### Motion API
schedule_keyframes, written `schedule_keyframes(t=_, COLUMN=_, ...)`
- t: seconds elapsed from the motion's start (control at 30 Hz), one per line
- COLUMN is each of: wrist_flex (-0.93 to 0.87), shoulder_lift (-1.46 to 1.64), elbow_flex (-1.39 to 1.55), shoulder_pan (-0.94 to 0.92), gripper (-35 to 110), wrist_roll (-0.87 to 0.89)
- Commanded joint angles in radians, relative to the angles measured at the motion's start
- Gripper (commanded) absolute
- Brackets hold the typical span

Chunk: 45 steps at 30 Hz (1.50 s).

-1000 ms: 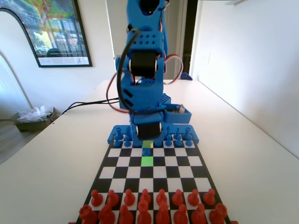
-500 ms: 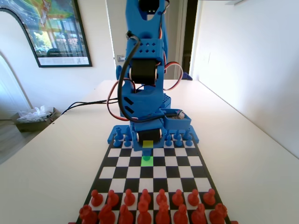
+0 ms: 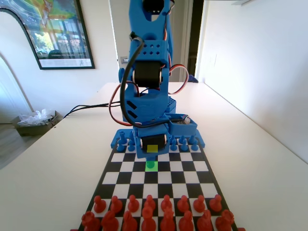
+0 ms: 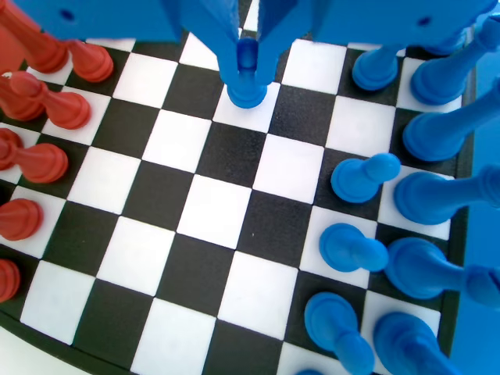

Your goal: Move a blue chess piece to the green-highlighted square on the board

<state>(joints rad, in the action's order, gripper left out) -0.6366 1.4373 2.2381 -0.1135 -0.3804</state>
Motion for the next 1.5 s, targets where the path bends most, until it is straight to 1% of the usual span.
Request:
schedule_keyframes(t=0.0, wrist_flex=-0.002, shoulder_lift=0.012, elbow_flex=-0.069, shoulder_pan=-0.009, gripper=8, wrist_roll=-0.011)
schedule_keyframes(t=0.23, wrist_flex=-0.005, shoulder_lift=0.014, elbow_flex=-0.08, shoulder_pan=-0.015, gripper=10, wrist_roll=-0.012)
schedule_keyframes(t=0.4, wrist_flex=-0.046, shoulder_lift=0.046, elbow_flex=-0.1, shoulder_pan=-0.028, gripper=10, wrist_roll=-0.032)
schedule_keyframes(t=0.67, wrist_flex=-0.333, shoulder_lift=0.238, elbow_flex=-0.232, shoulder_pan=-0.025, gripper=3, wrist_roll=-0.11)
schedule_keyframes(t=0.83, wrist_flex=-0.503, shoulder_lift=0.376, elbow_flex=-0.314, shoulder_pan=0.003, gripper=1, wrist_roll=-0.219)
schedule_keyframes(t=1.13, wrist_flex=-0.683, shoulder_lift=0.578, elbow_flex=-0.388, shoulder_pan=0.032, gripper=1, wrist_roll=-0.402)
schedule_keyframes(t=1.3, wrist_flex=-0.785, shoulder_lift=0.706, elbow_flex=-0.414, shoulder_pan=0.055, gripper=1, wrist_roll=-0.577)
schedule_keyframes(t=1.47, wrist_flex=-0.896, shoulder_lift=0.804, elbow_flex=-0.456, shoulder_pan=0.086, gripper=1, wrist_roll=-0.713)
